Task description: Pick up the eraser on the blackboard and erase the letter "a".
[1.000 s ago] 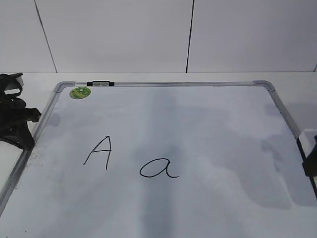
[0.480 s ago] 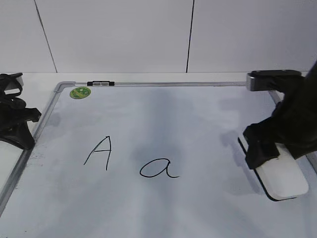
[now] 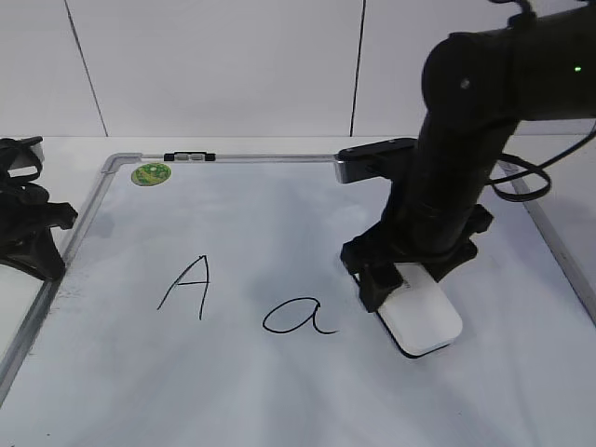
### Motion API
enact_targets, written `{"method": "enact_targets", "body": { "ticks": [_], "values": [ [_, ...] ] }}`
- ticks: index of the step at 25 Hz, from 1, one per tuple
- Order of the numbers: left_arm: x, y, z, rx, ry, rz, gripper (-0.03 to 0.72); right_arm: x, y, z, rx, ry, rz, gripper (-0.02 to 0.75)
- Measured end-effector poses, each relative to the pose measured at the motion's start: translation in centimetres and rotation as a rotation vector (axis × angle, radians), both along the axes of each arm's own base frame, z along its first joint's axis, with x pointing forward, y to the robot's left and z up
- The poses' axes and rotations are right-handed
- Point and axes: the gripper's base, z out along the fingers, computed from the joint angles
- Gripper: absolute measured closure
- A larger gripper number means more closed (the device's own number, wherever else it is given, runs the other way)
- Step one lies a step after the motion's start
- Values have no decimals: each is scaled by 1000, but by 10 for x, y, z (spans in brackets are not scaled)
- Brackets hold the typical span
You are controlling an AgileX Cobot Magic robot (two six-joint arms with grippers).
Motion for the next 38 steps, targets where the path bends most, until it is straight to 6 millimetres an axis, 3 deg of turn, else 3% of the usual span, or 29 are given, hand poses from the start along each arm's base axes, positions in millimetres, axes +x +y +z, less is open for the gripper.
{"method": "enact_targets", "body": {
  "ticks": [9, 16, 20, 32, 38],
  "values": [
    [0, 0, 0, 0, 2, -1, 665, 21, 33, -22, -28, 37, 52, 175],
    [0, 0, 0, -1, 4, -1, 664, 18, 50, -32, -75, 45, 129, 175],
    [0, 0, 0, -1, 4, -1, 664, 10, 63, -32, -88, 31, 186, 175],
    [0, 0, 0, -1, 4, -1, 664, -44, 132, -29, -34, 49, 430, 175],
    [0, 0, 0, -1, 4, -1, 664, -44, 134, -29, -58, 39, 437, 175]
  ]
}}
